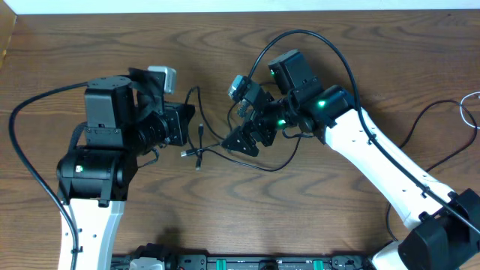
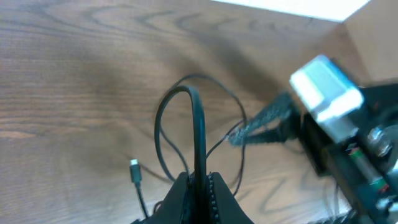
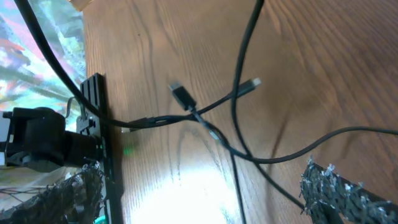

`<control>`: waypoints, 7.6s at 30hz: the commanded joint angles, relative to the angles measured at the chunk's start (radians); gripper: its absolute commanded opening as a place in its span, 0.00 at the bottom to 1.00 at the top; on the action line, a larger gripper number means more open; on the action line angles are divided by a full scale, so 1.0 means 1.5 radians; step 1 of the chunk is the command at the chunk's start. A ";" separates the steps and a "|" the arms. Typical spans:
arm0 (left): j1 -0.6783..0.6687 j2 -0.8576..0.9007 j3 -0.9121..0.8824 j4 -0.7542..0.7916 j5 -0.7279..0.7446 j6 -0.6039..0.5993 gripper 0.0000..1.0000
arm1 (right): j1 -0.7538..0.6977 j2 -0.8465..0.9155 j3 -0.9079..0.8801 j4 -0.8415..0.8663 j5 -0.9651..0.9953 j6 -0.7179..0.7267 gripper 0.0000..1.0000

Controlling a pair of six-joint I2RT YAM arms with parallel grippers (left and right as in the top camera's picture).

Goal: Untangle cables

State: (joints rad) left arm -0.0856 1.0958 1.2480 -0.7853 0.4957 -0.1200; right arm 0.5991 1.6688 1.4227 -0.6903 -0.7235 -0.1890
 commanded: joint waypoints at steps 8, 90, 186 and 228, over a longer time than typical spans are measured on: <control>-0.001 -0.004 0.012 0.072 0.105 -0.211 0.08 | 0.038 0.001 -0.020 -0.001 0.060 -0.053 0.99; 0.017 0.007 0.012 -0.011 -0.415 -0.397 0.07 | -0.007 0.013 -0.184 0.277 0.120 -0.115 0.01; 0.016 0.021 0.012 0.128 0.244 -0.239 0.79 | -0.149 0.020 -0.187 0.363 -0.075 0.147 0.01; 0.016 0.023 0.012 -0.119 0.023 -0.107 0.83 | -0.919 0.014 -0.187 -0.218 0.166 0.076 0.01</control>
State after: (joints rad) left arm -0.0662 1.1309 1.2480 -0.9615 0.5430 -0.3050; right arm -0.7399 1.6951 1.1423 -1.0103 -0.5198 -0.0200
